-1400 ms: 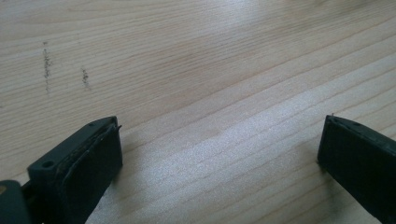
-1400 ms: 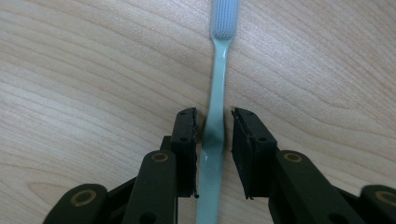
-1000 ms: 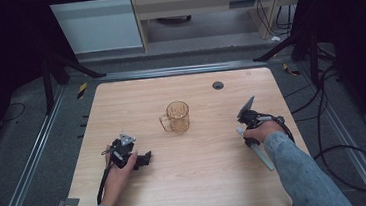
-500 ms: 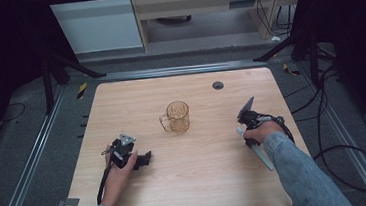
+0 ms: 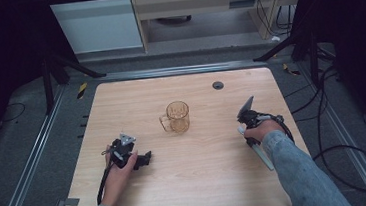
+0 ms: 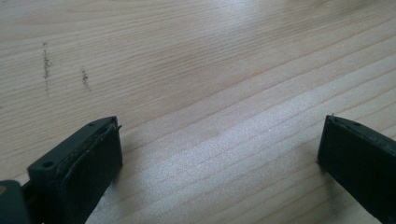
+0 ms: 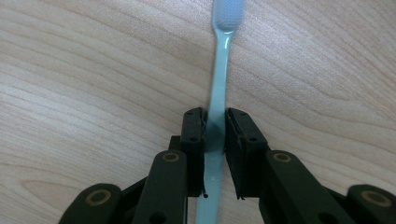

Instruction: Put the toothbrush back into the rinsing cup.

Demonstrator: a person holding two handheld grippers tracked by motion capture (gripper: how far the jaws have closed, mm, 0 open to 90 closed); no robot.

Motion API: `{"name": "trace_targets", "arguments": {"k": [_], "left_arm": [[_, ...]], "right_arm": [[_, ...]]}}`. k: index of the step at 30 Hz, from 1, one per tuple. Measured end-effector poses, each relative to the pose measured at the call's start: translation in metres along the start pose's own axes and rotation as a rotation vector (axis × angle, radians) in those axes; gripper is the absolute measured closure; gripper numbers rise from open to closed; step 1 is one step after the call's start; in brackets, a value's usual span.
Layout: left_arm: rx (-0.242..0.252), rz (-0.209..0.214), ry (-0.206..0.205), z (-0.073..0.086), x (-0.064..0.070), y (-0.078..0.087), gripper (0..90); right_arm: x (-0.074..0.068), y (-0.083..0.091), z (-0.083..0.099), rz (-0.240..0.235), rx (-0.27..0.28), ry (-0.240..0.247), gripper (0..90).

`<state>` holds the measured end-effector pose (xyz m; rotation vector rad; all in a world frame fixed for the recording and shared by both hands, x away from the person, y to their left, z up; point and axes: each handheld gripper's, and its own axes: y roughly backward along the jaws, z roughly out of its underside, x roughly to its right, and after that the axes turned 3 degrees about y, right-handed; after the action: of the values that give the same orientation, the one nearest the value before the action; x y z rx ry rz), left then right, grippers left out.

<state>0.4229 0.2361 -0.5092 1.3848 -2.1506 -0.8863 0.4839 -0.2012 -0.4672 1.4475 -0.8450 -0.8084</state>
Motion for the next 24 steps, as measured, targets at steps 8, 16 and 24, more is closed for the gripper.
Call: {"name": "trace_targets", "arguments": {"k": [8, 16, 24], "left_arm": [[0.0, 0.0, 0.0, 0.0, 0.0, 0.0, 0.0], [0.0, 0.001, 0.0, 0.0, 0.0, 0.0, 0.0], [0.0, 0.001, 0.0, 0.0, 0.0, 0.0, 0.0]], "right_arm": [[0.001, 0.0, 0.0, -0.002, 0.004, 0.011, 79.3], [0.001, 0.005, 0.001, -0.03, 0.034, 0.019, 79.5], [0.0, 0.031, -0.003, -0.054, 0.138, 0.02, 79.5]]}}
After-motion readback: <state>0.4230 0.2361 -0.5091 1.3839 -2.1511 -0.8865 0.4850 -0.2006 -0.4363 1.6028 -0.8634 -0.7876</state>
